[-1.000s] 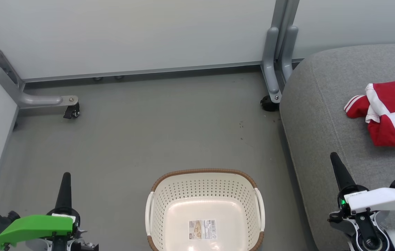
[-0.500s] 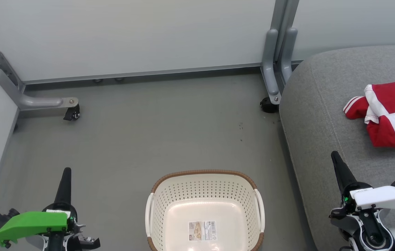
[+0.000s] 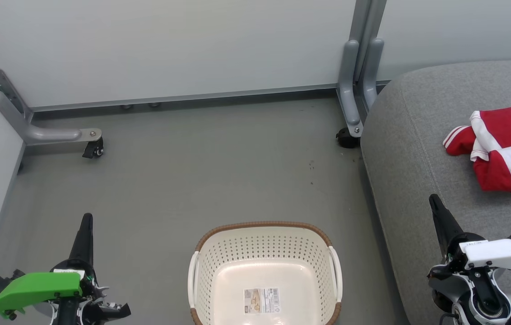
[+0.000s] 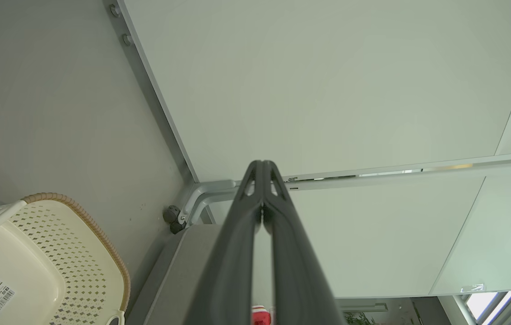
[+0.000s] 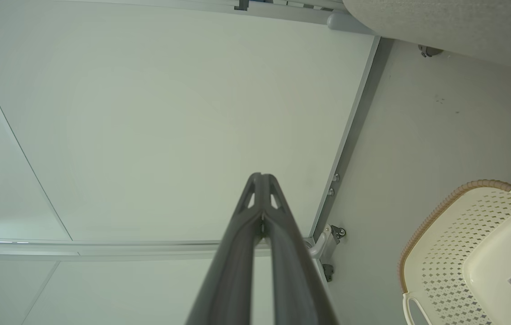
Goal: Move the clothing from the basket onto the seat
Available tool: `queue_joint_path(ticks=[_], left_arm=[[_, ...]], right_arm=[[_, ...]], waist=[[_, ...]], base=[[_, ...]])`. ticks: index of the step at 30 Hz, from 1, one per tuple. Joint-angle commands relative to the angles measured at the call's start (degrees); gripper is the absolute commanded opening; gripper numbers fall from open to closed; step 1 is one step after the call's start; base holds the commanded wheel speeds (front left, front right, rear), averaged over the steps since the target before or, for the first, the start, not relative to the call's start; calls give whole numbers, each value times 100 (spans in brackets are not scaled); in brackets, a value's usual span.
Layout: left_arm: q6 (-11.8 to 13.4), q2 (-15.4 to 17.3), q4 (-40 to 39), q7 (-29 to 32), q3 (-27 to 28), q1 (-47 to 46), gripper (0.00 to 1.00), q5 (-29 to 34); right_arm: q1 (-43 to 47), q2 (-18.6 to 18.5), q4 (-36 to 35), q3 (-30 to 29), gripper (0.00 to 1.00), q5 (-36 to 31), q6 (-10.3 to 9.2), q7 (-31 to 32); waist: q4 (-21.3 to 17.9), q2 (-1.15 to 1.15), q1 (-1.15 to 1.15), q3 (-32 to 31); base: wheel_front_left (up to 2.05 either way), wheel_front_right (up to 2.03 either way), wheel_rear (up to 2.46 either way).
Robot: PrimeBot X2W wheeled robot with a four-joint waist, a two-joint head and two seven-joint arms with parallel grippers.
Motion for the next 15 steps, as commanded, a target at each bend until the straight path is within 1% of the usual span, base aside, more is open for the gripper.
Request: queue_joint_path(ticks=[1,15], left_arm=[[-36,6,10,38,41,-124,0,-129],[-54,-19,34,174,80,-196,0,-663]], right_arm=[[-63,-15,18,-28,0,128,3,29],[-149,1,155,-96,0,655,2,129]], waist=[[-1,0,0,-4],[-7,0,0,-43]], base=[[0,0,0],[0,0,0]])
